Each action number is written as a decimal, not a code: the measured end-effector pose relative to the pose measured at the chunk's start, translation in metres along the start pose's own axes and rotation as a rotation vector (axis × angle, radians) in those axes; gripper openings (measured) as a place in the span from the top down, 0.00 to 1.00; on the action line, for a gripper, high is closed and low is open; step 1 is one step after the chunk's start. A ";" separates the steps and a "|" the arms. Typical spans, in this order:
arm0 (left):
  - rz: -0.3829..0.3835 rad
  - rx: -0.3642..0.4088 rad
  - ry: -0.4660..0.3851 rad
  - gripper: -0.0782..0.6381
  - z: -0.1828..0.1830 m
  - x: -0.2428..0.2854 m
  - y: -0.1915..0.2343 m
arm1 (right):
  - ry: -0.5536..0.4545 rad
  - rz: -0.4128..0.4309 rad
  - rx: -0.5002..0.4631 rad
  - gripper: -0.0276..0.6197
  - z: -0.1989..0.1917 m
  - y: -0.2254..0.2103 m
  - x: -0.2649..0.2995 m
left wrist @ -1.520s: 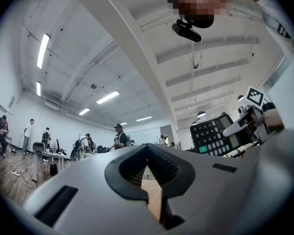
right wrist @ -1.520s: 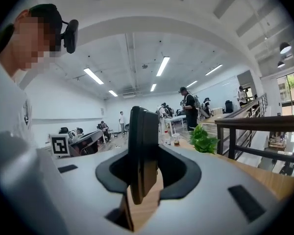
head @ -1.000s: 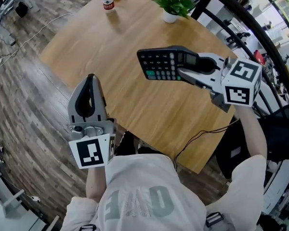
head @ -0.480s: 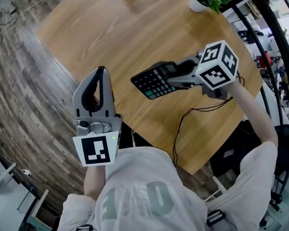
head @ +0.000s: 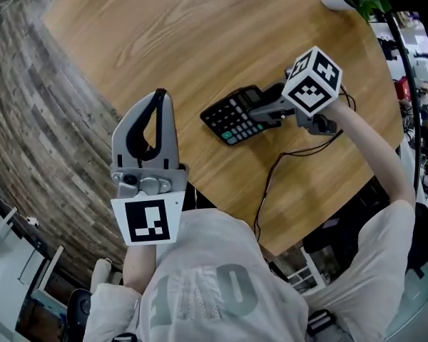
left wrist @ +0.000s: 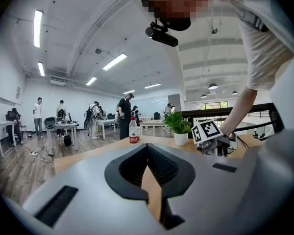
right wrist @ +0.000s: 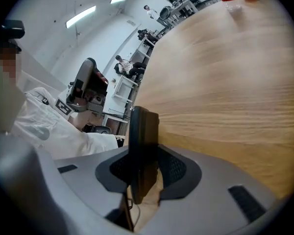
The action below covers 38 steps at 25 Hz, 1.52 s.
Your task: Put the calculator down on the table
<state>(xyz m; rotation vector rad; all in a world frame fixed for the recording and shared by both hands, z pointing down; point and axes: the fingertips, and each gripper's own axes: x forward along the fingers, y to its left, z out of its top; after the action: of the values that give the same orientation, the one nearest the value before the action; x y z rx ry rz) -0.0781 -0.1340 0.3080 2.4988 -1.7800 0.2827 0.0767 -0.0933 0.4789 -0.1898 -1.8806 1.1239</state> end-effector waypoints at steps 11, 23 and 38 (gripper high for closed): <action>-0.046 -0.002 0.035 0.88 -0.022 0.026 -0.014 | -0.012 0.120 0.136 0.77 0.005 -0.023 0.012; -0.048 0.010 0.030 0.88 -0.021 0.025 -0.015 | 0.011 0.005 0.093 0.76 0.006 -0.030 0.012; -0.038 0.028 -0.014 0.88 -0.005 0.004 -0.016 | -0.004 -0.192 0.062 0.69 0.007 -0.035 0.007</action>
<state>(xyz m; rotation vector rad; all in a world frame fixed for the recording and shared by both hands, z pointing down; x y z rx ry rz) -0.0621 -0.1310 0.3149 2.5564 -1.7440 0.2909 0.0780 -0.1138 0.5094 0.0281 -1.8218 1.0493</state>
